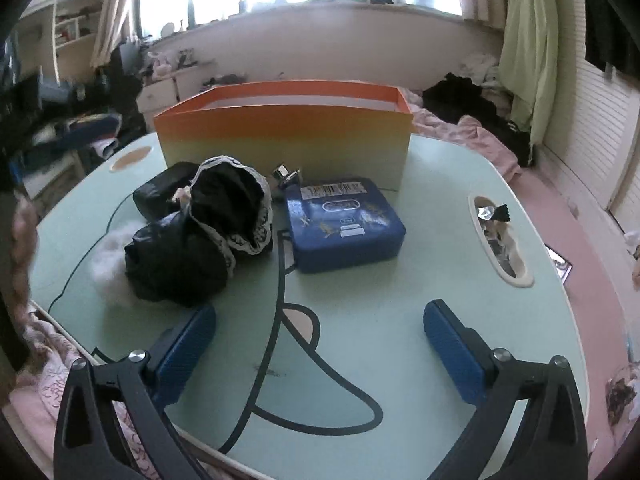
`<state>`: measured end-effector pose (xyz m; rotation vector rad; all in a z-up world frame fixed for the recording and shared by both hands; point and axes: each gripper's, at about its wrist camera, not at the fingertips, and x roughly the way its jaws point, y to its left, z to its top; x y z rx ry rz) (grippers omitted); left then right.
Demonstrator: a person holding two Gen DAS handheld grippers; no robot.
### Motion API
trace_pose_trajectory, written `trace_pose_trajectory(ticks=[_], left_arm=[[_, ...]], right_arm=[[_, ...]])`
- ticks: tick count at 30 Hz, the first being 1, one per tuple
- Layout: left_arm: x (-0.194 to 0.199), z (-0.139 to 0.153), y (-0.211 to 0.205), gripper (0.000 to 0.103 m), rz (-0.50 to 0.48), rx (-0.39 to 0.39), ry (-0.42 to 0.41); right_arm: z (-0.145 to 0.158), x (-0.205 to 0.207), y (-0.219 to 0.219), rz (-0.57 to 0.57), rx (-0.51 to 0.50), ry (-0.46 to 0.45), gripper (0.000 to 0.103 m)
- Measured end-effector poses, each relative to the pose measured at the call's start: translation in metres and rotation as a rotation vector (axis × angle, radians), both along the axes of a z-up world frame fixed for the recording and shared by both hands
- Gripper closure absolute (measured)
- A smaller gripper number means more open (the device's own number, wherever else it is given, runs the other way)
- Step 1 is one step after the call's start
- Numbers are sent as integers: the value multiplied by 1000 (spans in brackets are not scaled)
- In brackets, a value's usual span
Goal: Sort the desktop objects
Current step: 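Reach into the box and grasp the dark green toy car with left tool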
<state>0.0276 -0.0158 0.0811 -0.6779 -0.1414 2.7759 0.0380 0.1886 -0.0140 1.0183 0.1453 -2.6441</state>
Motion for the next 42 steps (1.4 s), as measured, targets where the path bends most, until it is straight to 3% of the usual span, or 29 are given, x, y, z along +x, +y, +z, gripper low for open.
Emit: trace_pose_trajectory(ticks=[3,5,6,7,11,16,22,24,31,33,34,36,40,41,42], left_arm=[[-20,27,20,24,-66,-43,0],[-49,37,31,39,-123,-18,-83],[-71,38,37,58,-140,2,-163],[-92,37,44,67,-149,4,-239],[-160,17,70,67,-176,-10,-470],[-204,-26,98,67,-238,90,-751],[-221,-60,120,67,-180,45,-860],[-225,-73,121,67,-197,63,-923],[-231,-69,115,75,-225,55,-868],[-233,-61,103,84,-215,88,-822],[-231,-57,95,96,-212,109,-800],[-228,-42,77,100,-203,139,-746],[-223,-19,55,98,-162,116,-678],[-224,-18,53,93,-152,117,-689],[-227,-22,55,70,-138,112,-725]], right_arm=[[-3,-1,-1,2,1,1,0],[-3,-1,-1,3,0,1,0],[-4,-1,-1,4,-1,2,0],[0,5,-5,4,0,4,0],[8,7,-6,5,-1,7,0],[9,8,-6,6,-1,7,0],[9,8,-6,-2,-1,10,0],[8,8,-6,-2,-2,9,0],[12,4,-8,2,-4,9,0],[11,4,-8,2,-4,9,0],[11,5,-8,2,-4,9,0],[11,5,-8,1,-4,9,0],[12,4,-10,3,-3,11,0],[12,4,-10,4,-3,12,0],[12,3,-11,4,-3,13,0]])
